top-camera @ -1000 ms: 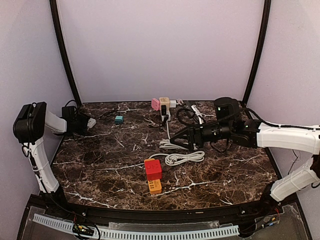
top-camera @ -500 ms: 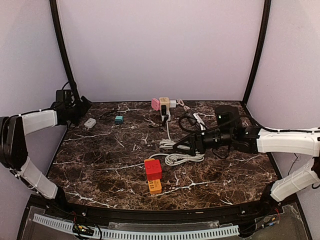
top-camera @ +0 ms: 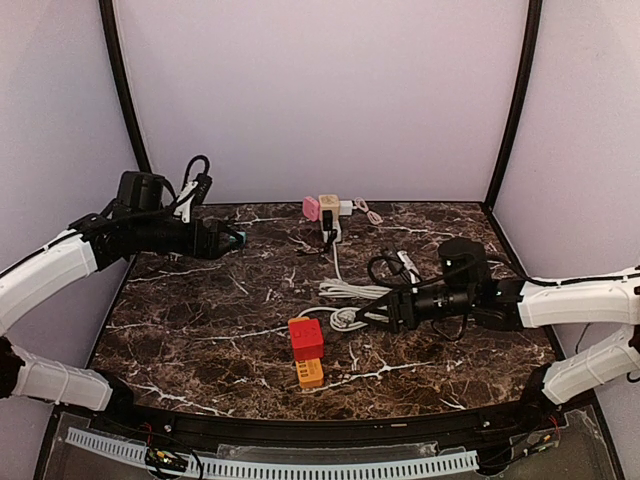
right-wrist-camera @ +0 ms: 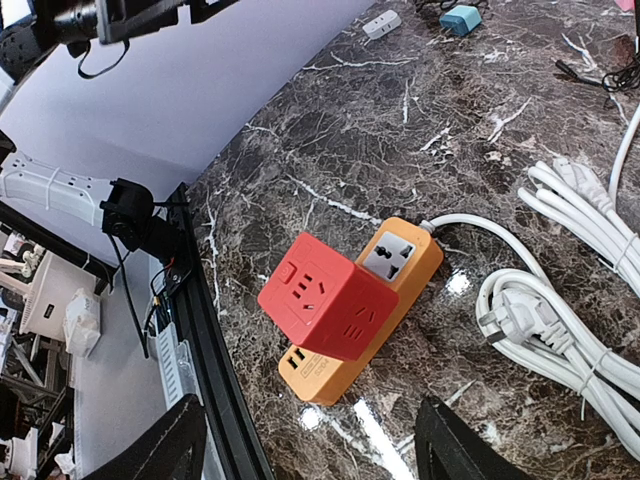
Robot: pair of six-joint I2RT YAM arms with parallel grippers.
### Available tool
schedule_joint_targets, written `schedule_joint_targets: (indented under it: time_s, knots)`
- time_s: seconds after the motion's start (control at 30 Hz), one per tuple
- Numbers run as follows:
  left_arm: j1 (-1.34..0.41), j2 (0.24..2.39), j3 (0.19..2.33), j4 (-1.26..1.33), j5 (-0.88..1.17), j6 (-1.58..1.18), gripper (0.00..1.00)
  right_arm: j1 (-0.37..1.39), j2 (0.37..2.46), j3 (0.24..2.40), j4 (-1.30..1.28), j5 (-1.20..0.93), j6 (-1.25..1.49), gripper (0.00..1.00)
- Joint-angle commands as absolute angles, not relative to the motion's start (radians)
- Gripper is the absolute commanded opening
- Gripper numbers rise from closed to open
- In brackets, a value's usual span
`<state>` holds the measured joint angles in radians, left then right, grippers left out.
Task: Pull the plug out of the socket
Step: Remove the plug from the socket.
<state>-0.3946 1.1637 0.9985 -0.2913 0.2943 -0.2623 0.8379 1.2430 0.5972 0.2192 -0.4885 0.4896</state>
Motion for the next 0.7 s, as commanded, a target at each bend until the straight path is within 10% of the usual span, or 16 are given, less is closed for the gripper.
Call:
schedule_joint_targets:
  time_s: [0.0, 0.67]
  knots:
    - [-0.467, 1.137, 1.026, -0.479, 0.461, 0.03, 0.99, 0.845, 1.228, 0.585, 0.287, -0.475, 0.513, 0.71]
    - [-0.88, 1.422, 1.142, -0.635, 0.261, 0.451, 0.99, 0.845, 1.198, 0.547, 0.336, -0.463, 0.543, 0.71]
